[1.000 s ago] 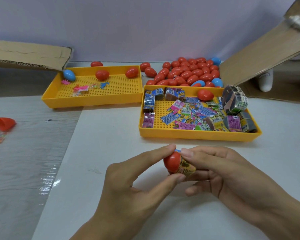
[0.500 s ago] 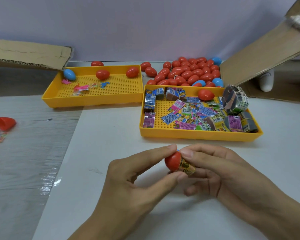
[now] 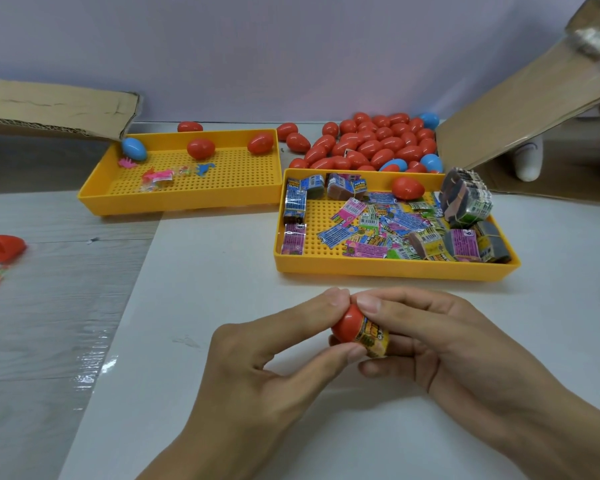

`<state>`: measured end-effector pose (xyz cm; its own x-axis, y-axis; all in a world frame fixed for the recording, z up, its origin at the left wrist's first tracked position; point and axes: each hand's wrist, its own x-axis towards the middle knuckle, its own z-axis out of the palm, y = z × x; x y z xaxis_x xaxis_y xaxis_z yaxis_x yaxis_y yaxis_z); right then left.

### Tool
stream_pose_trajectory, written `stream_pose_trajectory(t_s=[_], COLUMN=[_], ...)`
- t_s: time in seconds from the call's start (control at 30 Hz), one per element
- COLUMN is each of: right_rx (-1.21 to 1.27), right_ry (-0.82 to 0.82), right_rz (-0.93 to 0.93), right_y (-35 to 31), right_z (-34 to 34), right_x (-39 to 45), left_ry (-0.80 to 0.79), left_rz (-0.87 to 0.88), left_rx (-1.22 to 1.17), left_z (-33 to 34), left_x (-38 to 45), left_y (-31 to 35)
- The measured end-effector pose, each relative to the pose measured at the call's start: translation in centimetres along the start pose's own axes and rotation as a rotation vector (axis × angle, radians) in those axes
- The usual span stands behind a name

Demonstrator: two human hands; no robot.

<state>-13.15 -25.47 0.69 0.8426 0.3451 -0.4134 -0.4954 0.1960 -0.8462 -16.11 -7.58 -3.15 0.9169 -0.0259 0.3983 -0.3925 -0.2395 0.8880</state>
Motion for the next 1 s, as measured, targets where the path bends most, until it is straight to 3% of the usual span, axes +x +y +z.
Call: stream_pose_trajectory(t_s=[0.33,0.47,1.0], right_rx=[-0.088,-0.054,0.016], right_ry=[0.032,-0.055,-0.128], right_rz=[-0.054,0.023,0.126], right_y=[-0.03,-0.27,-0.38], right_z=[0.28,0.47,0.07], right_x=[-0.04,-0.21,-0.19], left_ry=[-0.007,0.022,-0.009], left_rz=[-0.076,-0.079,0.043], left_rx=[-0.152,-0.223,-0.064], left_z=[0.1,0.01,-0.09], left_x=[0.23,0.25,0.31], left_y=[-0.01,-0.04,0.29])
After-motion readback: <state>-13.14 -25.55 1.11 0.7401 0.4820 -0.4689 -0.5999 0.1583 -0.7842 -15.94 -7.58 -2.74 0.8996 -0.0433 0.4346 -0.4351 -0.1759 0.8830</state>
